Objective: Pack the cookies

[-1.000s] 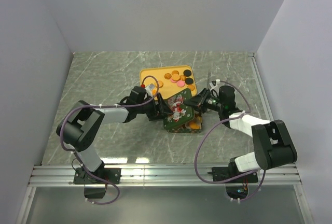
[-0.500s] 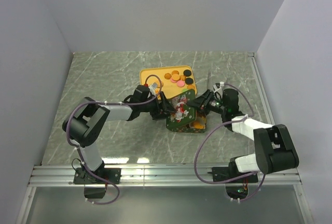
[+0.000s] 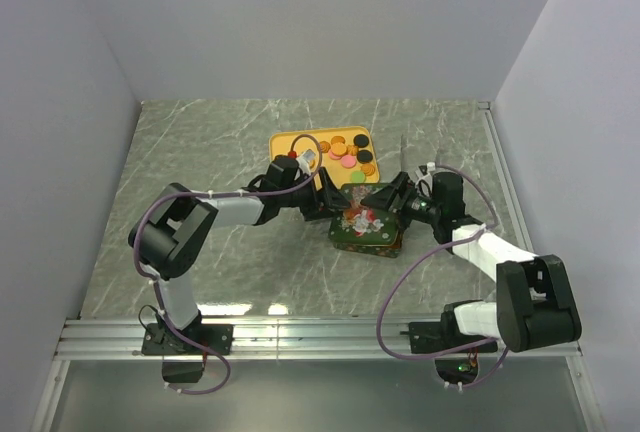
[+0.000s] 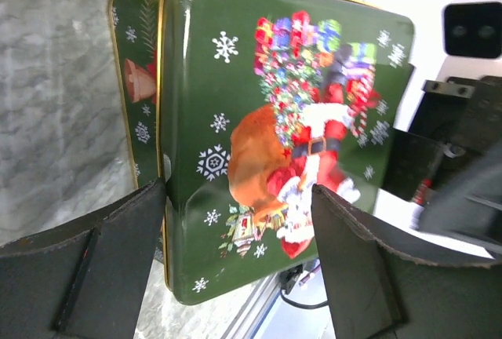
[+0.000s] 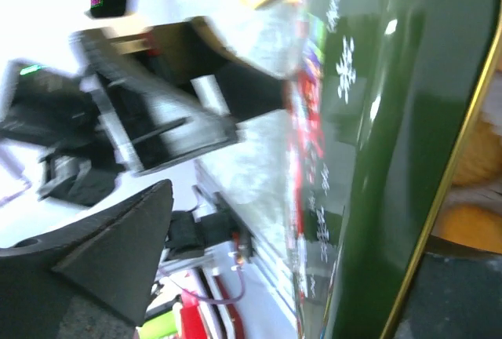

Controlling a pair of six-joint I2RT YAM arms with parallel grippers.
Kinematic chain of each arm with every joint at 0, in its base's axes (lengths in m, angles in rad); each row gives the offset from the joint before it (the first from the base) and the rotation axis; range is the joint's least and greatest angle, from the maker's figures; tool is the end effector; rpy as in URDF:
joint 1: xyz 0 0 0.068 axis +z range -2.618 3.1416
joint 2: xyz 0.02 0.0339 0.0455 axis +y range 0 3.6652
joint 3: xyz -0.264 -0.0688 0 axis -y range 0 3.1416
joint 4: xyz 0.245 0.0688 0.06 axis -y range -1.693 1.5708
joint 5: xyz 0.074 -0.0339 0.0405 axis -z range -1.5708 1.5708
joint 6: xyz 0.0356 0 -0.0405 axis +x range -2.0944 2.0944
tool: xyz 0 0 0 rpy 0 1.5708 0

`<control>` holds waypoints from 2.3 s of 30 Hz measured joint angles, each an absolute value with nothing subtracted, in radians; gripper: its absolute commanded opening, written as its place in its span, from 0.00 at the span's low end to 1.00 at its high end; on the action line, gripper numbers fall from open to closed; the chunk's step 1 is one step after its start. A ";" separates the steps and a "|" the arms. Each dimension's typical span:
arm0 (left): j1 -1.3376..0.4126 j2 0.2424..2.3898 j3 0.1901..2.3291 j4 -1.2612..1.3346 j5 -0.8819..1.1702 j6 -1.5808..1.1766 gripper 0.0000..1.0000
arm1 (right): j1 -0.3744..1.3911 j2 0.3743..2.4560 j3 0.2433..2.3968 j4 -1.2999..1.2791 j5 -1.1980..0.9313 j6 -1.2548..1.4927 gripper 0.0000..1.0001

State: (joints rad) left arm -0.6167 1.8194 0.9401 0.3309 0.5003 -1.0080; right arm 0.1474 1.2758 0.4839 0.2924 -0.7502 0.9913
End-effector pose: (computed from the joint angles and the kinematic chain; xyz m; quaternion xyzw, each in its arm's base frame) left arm 0.2979 -0.2321 0.1641 -0.0455 0.8524 -0.4926 0.1693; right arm 0.2396 0.0601 0.1860 0.1571 0.8065 0.5214 0.2302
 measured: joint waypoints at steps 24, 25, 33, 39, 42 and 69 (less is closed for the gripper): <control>-0.654 1.884 1.030 0.324 0.528 -1.007 0.79 | 0.091 1.242 0.734 -0.464 -0.364 0.652 0.89; -0.657 1.887 1.035 0.324 0.529 -1.007 0.79 | 0.091 1.242 0.743 -0.485 -0.349 0.645 0.89; -0.666 1.895 1.063 0.301 0.530 -0.987 0.79 | 0.080 1.211 0.817 -0.637 -0.216 0.593 0.88; -0.669 1.896 1.085 0.271 0.530 -0.978 0.79 | 0.055 1.166 0.855 -0.703 -0.121 0.562 0.81; -0.670 1.896 1.101 0.255 0.532 -0.969 0.79 | 0.028 1.176 0.855 -0.728 -0.089 0.554 0.62; -0.672 1.895 1.140 0.039 0.517 -0.878 0.77 | -0.206 1.505 0.673 -0.432 -0.448 0.642 0.00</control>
